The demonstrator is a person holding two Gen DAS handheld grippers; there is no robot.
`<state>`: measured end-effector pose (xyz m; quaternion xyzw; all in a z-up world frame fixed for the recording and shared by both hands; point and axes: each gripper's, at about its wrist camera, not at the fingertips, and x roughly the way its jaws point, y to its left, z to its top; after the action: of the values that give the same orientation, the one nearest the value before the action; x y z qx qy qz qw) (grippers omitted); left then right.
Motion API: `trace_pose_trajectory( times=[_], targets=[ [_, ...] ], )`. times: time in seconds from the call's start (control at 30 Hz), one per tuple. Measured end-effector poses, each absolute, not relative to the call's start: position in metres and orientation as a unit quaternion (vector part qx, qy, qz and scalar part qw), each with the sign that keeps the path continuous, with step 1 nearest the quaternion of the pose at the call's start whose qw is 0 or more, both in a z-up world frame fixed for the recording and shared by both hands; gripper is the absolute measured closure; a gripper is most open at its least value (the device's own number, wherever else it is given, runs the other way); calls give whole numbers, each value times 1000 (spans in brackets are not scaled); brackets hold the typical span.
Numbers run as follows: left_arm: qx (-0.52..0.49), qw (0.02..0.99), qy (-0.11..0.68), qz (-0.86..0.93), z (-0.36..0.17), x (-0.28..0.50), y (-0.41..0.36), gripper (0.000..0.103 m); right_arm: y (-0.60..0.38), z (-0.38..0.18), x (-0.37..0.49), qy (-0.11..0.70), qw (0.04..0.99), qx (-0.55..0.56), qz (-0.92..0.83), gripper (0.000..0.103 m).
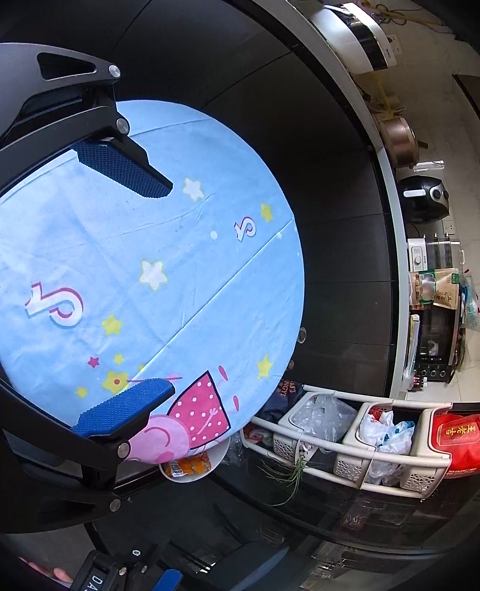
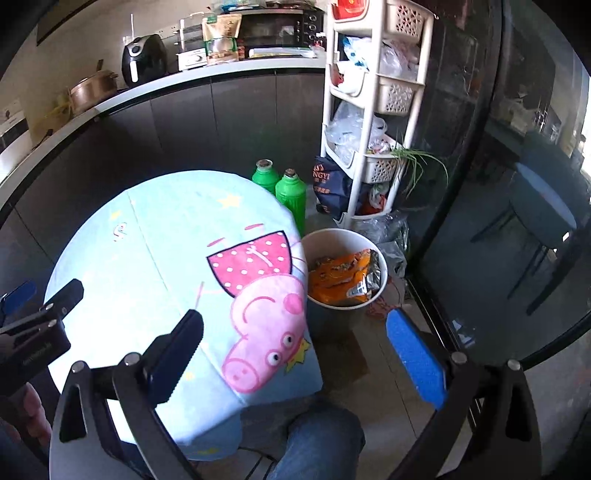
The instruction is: Collect trash
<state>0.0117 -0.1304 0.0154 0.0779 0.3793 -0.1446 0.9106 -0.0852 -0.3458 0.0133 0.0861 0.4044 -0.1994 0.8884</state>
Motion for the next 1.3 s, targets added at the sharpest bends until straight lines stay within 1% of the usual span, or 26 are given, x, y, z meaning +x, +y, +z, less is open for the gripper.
trace_pose_trajectory(
  times=[0.5, 1.3],
  targets=[
    [78, 918, 366, -130, 35, 7, -116, 8, -326, 35, -81, 396, 896, 70, -188, 3],
    [79, 916, 372, -127, 31, 9, -116, 8, -325, 30, -76, 400, 895, 71, -182, 3]
  ],
)
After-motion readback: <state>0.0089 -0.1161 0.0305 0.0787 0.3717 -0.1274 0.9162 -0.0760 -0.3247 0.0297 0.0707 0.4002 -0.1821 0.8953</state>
